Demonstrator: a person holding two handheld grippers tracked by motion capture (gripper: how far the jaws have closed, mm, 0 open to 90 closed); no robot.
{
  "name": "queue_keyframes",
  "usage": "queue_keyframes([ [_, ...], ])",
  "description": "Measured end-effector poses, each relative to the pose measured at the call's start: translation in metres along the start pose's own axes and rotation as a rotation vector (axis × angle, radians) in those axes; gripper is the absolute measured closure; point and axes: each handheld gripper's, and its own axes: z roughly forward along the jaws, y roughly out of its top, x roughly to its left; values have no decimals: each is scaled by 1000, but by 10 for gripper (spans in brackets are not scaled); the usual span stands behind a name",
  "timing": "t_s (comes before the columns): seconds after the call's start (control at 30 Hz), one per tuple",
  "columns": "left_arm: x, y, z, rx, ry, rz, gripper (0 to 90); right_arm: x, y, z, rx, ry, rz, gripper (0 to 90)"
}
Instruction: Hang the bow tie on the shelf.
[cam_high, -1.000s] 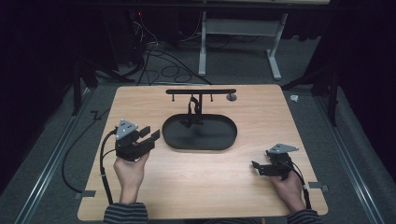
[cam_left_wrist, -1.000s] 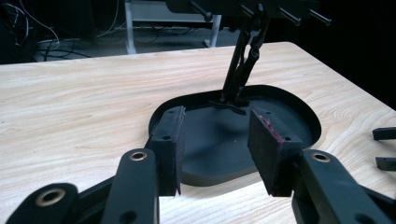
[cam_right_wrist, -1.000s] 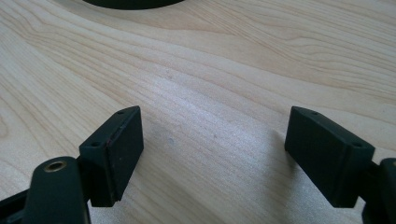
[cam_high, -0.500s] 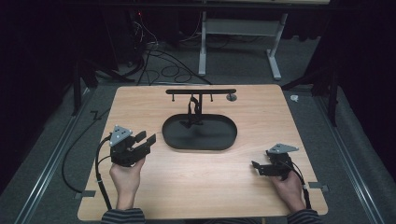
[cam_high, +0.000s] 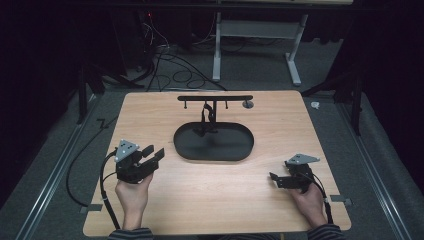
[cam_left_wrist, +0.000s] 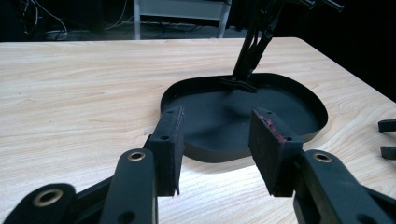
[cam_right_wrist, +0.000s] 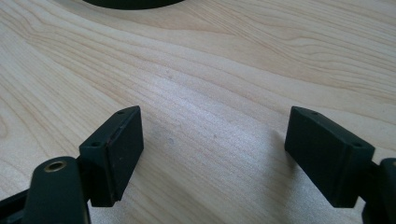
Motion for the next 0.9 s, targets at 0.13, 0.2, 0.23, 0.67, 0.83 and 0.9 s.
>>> queue_keyframes([
  [0.13, 1, -4, 0, 7, -1, -5, 559, 0, 0, 0, 0, 0, 0, 205],
  [0.2, 1, -7, 1, 8, 1, -7, 558, 0, 0, 0, 0, 0, 0, 205],
  [0.23, 1, -8, 1, 11, 2, -7, 558, 0, 0, 0, 0, 0, 0, 206],
  [0.67, 3, -23, 1, 16, 5, -36, 552, 0, 0, 0, 0, 0, 0, 205],
  [0.83, 4, -30, 2, 22, 6, -45, 550, 0, 0, 0, 0, 0, 0, 206],
  [0.9, 5, -33, 3, 23, 6, -49, 550, 0, 0, 0, 0, 0, 0, 205],
])
